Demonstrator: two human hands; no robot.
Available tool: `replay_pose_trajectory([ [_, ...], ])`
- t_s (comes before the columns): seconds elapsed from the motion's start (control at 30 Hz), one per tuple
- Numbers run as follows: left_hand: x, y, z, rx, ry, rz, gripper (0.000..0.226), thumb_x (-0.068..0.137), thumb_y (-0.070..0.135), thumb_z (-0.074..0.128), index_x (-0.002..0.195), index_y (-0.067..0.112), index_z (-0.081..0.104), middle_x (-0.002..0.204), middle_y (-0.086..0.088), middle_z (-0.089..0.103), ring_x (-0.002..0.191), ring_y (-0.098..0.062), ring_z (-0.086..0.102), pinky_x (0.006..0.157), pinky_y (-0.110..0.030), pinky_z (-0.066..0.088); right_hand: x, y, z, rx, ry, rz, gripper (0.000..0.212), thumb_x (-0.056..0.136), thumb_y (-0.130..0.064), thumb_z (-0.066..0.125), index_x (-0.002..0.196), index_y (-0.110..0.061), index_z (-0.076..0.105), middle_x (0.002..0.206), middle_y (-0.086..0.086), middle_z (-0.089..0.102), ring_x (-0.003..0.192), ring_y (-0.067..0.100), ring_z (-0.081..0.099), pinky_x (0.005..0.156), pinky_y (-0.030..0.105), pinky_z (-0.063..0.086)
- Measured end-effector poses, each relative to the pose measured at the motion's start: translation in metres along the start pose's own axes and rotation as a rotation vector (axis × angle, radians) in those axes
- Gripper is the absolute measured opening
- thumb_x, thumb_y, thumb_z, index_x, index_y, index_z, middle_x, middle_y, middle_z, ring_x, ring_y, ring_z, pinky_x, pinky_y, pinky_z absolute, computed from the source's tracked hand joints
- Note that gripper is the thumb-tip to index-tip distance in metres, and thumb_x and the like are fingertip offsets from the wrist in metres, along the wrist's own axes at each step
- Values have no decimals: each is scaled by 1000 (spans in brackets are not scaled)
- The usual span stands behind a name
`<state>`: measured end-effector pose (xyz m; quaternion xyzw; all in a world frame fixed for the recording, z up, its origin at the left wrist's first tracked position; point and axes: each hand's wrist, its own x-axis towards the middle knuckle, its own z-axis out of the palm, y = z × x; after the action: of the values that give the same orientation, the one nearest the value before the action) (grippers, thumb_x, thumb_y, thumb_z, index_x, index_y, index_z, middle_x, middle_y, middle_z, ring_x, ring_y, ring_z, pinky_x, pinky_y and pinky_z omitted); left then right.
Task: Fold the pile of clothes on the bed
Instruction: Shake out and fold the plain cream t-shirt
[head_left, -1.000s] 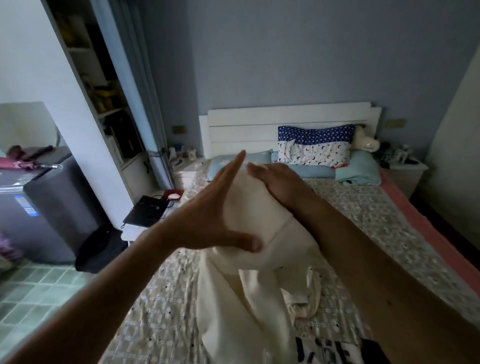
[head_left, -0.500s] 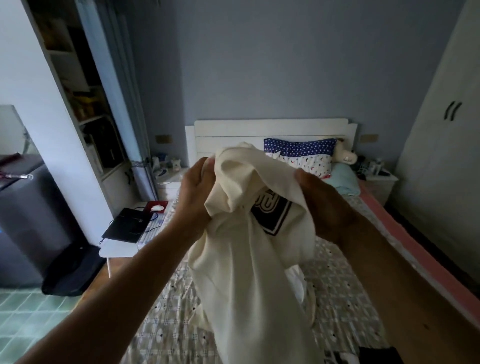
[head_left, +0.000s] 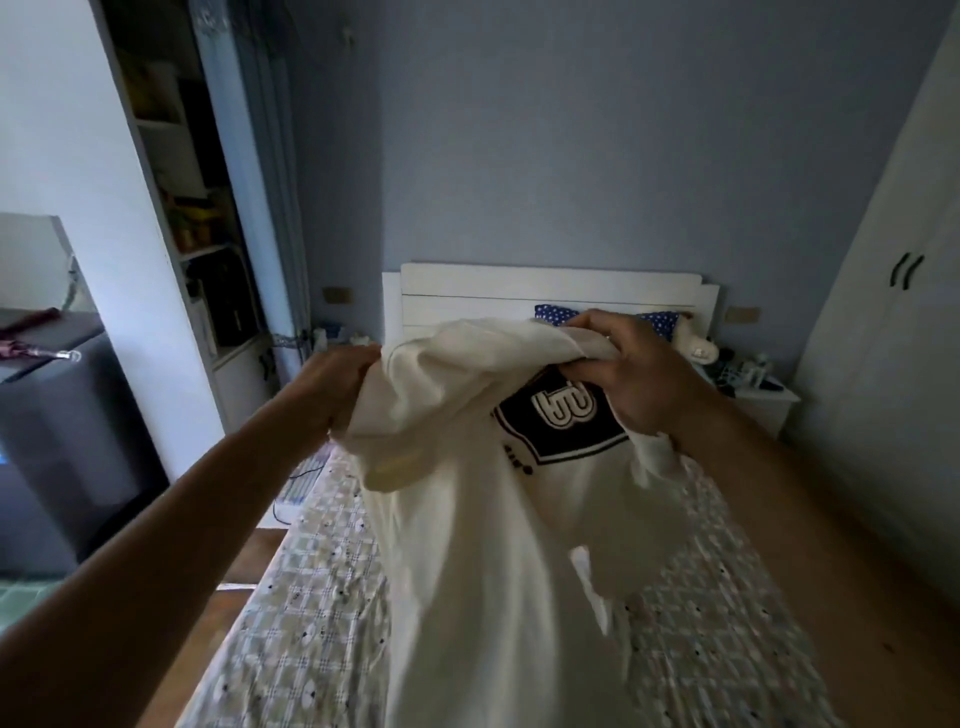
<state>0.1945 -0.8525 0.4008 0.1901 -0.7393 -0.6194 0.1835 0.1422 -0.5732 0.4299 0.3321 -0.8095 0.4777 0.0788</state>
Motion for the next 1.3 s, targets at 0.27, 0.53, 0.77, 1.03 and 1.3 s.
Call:
replay_pose_trajectory([
  [0.27,-63,45,29,197,-469,562,57,87,51,65,136,28,45,118,9,63,102,-6,66,75,-18,56,20,-55,13,-189,-36,-97,7,85,-17,63,81,-21,68,75,-5,69,68,7,66,58,26,50],
  [0.53,-41,71,21,421,-267,846,25,92,0,54,94,19,70,84,9,67,80,-6,64,73,-31,53,12,-65,-18,-252,-223,-101,14,86,-20,73,96,-19,65,79,-1,75,70,11,72,66,29,57],
  [0.77,-40,103,10,486,-475,800,25,99,4,49,93,19,68,86,9,67,84,-2,66,71,-15,53,-15,-20,-34,-31,-595,159,23,89,-15,68,111,-10,71,107,7,75,99,26,72,86,37,58],
  [1.03,-52,113,-23,737,-607,594,16,100,26,50,100,26,66,83,21,64,76,0,63,69,-12,54,-32,-8,-37,-274,-737,333,57,67,-57,79,107,-17,74,108,5,75,102,31,70,95,56,52],
  [1.3,-42,108,-60,1699,-391,1065,79,66,95,11,96,40,60,92,17,56,96,-12,46,94,-29,20,-39,-6,-28,-411,-560,283,130,54,-105,22,116,2,65,111,26,67,103,43,65,99,57,47],
])
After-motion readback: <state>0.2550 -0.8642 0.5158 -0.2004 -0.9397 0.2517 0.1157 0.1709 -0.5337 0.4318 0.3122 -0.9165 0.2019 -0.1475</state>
